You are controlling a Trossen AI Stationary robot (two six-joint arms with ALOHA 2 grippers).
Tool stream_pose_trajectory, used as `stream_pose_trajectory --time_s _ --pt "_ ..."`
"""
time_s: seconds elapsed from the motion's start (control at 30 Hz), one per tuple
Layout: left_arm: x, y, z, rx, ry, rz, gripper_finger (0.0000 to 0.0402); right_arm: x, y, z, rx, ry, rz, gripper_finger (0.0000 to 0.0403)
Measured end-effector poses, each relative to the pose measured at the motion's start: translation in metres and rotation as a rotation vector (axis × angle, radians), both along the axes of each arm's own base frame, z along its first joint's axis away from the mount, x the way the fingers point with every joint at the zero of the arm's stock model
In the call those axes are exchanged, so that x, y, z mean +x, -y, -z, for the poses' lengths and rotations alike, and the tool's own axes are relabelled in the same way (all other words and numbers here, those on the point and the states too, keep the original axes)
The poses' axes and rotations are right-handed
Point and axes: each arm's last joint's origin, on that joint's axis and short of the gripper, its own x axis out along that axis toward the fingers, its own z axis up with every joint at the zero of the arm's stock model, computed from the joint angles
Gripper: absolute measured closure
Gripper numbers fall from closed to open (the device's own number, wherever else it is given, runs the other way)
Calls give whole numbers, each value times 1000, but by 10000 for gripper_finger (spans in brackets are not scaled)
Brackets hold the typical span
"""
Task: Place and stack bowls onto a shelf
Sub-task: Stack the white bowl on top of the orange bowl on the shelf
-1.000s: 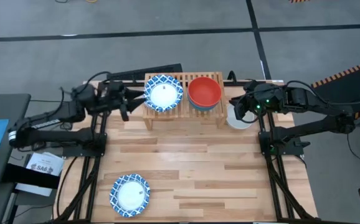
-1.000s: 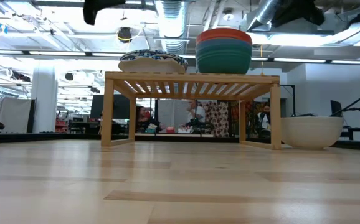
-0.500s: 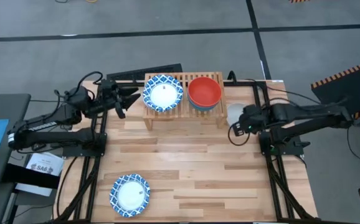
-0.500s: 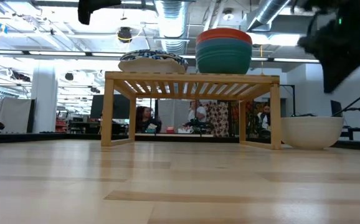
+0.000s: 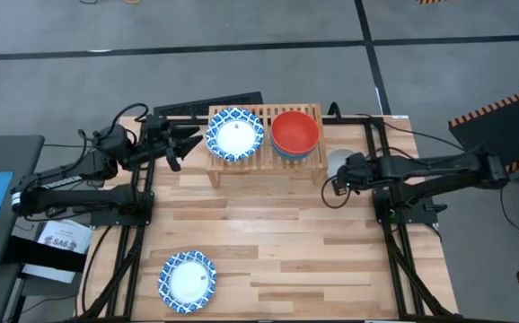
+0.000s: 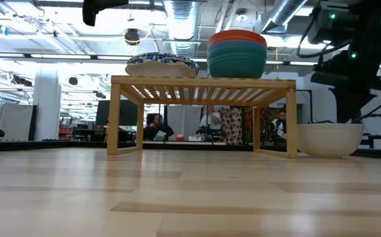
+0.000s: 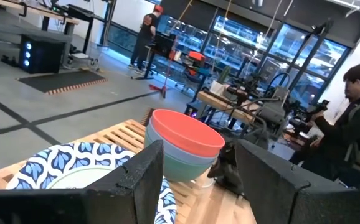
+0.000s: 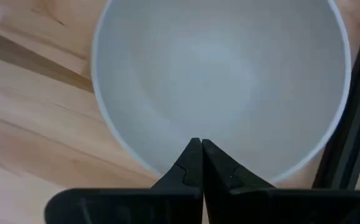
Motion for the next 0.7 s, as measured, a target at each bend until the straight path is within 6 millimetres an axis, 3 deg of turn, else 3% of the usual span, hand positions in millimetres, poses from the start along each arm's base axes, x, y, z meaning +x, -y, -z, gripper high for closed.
stream_pose_trajectory --time_s 0.23,0.7 --pt "0 0 0 -7 2 1 217 3 4 6 -18 -60 -125 387" --pt "1 0 0 -8 1 2 217 0 -3 8 168 -109 -354 383"
